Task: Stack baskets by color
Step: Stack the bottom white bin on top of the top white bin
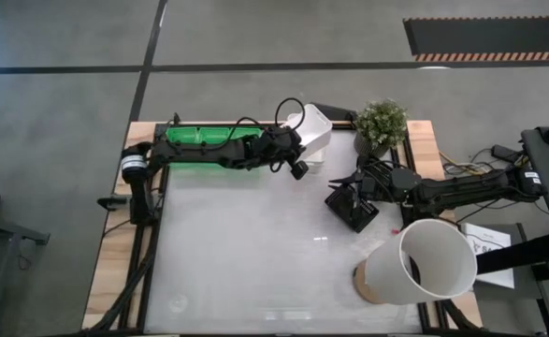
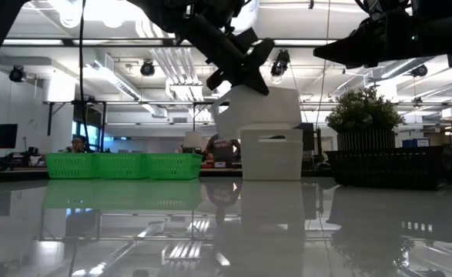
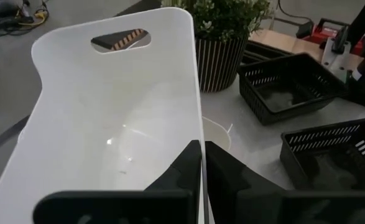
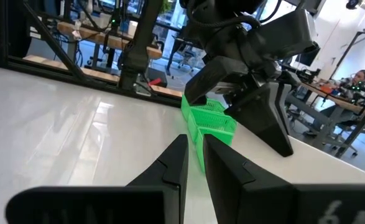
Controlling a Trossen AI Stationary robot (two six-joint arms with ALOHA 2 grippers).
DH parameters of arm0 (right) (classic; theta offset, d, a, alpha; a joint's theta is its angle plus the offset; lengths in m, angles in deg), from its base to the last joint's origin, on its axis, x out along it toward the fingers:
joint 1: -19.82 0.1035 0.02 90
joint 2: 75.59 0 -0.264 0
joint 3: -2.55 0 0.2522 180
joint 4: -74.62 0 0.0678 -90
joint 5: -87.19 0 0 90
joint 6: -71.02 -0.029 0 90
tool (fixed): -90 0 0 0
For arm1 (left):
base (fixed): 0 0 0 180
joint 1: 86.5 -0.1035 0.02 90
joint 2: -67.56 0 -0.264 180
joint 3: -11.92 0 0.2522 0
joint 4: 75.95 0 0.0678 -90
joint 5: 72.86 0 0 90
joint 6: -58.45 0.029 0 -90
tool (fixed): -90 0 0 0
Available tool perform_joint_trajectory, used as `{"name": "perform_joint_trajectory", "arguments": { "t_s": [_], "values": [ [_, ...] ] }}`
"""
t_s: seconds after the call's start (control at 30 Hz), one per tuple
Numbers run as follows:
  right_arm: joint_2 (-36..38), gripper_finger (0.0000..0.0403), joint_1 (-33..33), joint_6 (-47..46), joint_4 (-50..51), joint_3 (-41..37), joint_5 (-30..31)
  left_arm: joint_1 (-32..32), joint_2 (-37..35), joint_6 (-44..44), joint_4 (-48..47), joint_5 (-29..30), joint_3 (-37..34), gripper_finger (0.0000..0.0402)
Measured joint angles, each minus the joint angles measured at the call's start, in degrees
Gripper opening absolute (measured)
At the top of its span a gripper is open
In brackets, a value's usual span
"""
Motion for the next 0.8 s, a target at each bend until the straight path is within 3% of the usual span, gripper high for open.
{"name": "perform_joint_trajectory", "arguments": {
  "t_s": [0.8],
  "values": [
    [-0.02,0.0043,0.01,-0.54,-1.01,0.16,-0.22,-0.19,0.00,-1.33,0.21,-0.35,-0.06,0.0009]
  ]
}}
